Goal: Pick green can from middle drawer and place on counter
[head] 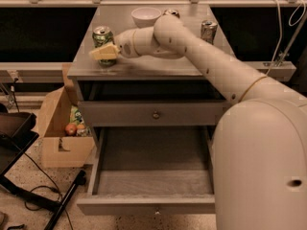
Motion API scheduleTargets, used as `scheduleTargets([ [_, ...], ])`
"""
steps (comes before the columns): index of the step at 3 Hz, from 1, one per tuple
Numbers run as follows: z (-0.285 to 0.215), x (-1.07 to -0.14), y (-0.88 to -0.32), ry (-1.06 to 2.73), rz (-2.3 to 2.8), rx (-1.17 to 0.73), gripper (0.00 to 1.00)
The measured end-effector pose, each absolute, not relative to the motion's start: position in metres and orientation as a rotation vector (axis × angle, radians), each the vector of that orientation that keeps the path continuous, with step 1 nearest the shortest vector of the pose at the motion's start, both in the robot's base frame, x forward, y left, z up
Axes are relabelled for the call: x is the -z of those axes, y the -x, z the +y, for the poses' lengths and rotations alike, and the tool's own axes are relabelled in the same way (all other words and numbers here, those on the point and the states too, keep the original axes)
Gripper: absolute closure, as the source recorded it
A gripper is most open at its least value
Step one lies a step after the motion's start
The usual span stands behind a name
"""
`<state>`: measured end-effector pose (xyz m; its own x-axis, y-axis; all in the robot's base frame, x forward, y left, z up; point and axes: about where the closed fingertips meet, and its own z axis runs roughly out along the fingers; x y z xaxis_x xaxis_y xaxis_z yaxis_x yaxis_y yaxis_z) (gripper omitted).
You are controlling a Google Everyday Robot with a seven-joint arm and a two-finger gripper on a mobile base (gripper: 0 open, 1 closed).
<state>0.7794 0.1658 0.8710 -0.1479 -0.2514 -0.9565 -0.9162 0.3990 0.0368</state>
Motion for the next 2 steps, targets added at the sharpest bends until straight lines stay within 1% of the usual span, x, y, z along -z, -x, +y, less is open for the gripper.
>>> scheduleTargets([
  [1, 0.154, -0.892, -0.779, 1.057, 1.609, -0.799, 0.0],
  [2, 0.136, -0.937, -0.784, 1.123, 1.566, -0.742, 0.0],
])
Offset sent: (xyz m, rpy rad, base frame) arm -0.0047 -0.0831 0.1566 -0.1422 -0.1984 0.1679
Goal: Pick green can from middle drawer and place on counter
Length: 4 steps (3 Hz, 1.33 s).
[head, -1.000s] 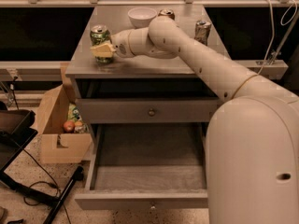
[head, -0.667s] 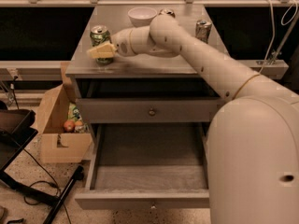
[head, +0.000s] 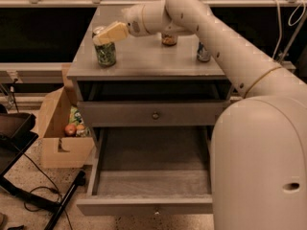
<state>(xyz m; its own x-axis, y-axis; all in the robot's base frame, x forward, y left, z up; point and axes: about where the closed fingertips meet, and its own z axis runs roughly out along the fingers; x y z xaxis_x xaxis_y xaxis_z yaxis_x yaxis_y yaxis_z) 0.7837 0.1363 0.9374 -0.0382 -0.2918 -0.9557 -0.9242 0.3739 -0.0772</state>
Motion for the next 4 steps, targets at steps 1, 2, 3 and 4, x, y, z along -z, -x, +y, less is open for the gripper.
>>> scheduleTargets([
  [1, 0.087, -1.006, -0.779, 1.23, 1.516, -0.669, 0.0],
  [2, 0.02, -1.058, -0.731, 1.298, 1.559, -0.587, 0.0],
  [3, -0.055, -1.107, -0.662, 1.34, 1.553, -0.427, 0.0],
  [4, -0.075, -1.162, -0.587, 1.28, 1.477, -0.319, 0.0],
])
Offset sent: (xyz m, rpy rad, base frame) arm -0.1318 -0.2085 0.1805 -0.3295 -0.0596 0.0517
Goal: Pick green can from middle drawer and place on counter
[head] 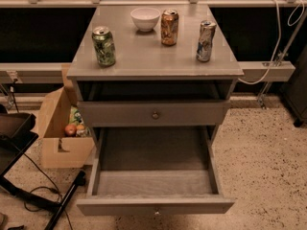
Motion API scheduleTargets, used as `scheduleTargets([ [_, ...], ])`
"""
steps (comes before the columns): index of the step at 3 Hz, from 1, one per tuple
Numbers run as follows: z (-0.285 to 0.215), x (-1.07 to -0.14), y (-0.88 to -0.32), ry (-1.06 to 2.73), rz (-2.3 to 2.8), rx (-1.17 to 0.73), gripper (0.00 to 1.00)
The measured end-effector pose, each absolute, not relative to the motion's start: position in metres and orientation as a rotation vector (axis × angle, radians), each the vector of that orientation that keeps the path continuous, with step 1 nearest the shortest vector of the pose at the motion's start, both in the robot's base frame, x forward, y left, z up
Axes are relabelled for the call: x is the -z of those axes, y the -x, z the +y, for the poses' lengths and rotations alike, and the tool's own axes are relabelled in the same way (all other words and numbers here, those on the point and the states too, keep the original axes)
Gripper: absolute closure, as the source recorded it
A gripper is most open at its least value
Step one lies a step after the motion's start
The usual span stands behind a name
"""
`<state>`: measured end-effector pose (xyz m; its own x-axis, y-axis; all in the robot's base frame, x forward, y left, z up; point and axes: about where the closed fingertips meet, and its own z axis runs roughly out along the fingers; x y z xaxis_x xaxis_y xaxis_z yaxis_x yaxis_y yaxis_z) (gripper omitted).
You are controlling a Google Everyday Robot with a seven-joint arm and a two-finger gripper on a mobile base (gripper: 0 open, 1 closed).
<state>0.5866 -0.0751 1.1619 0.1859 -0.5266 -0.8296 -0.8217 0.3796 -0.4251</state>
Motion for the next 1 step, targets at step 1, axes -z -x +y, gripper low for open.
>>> scheduleTargets([
  [1, -0.0724, -1.2019, -0.5255, 1.168, 1.427, -0.222, 0.0],
])
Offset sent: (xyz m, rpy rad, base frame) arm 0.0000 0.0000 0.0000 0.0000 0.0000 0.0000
